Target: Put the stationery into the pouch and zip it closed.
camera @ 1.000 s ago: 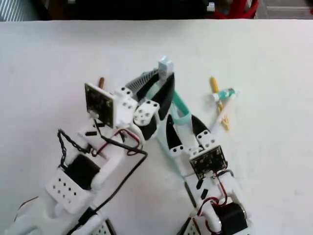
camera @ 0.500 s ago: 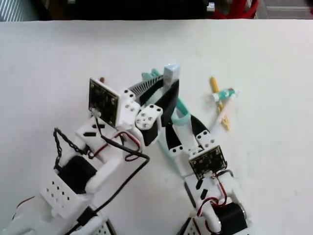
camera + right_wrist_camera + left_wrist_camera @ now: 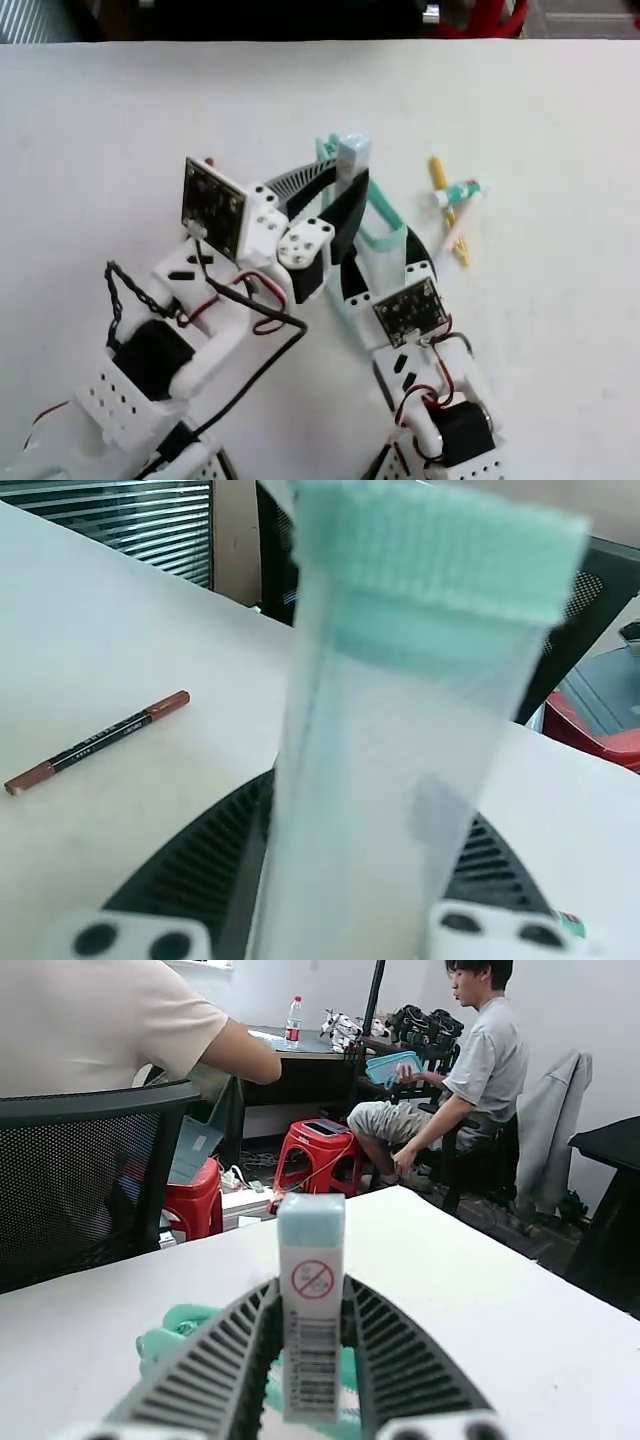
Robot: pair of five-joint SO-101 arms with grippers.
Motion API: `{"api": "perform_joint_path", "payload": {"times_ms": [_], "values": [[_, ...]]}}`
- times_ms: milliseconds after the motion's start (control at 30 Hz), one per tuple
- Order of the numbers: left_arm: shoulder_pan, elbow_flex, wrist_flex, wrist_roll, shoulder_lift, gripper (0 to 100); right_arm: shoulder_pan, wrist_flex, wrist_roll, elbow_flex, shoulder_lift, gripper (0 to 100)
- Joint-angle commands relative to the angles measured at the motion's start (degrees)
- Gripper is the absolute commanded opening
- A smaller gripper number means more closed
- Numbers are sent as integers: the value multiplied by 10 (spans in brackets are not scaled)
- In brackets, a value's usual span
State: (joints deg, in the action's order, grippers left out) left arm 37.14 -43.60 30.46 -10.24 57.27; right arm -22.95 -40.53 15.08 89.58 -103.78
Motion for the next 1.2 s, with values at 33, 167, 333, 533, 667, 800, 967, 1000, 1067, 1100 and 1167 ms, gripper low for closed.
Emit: {"api": "perform_joint_path", "payload": {"times_ms": [33,167,333,533,667,800,967,1000,1067,1100,1167], "values": [[15,8,7,-6,-9,46,10,-2,3,7,3,193],[15,7,13,-6,-8,46,14,-2,3,7,3,194],[13,8,19,-6,-6,46,10,-1,3,4,3,107],[13,38,-6,-6,-9,46,13,6,4,4,3,71],[13,22,-38,-6,-10,46,14,4,4,4,3,119],[13,-4,-38,-6,-10,47,14,5,4,4,3,106],[13,2,-38,-5,-5,47,14,7,4,5,3,105],[13,16,-33,-5,-6,46,14,7,4,5,3,105],[15,25,-29,-6,-9,46,15,7,4,5,3,105],[15,25,-25,-6,-10,46,15,7,4,5,3,105],[15,17,-18,-6,-10,46,15,7,4,5,3,105]]}}
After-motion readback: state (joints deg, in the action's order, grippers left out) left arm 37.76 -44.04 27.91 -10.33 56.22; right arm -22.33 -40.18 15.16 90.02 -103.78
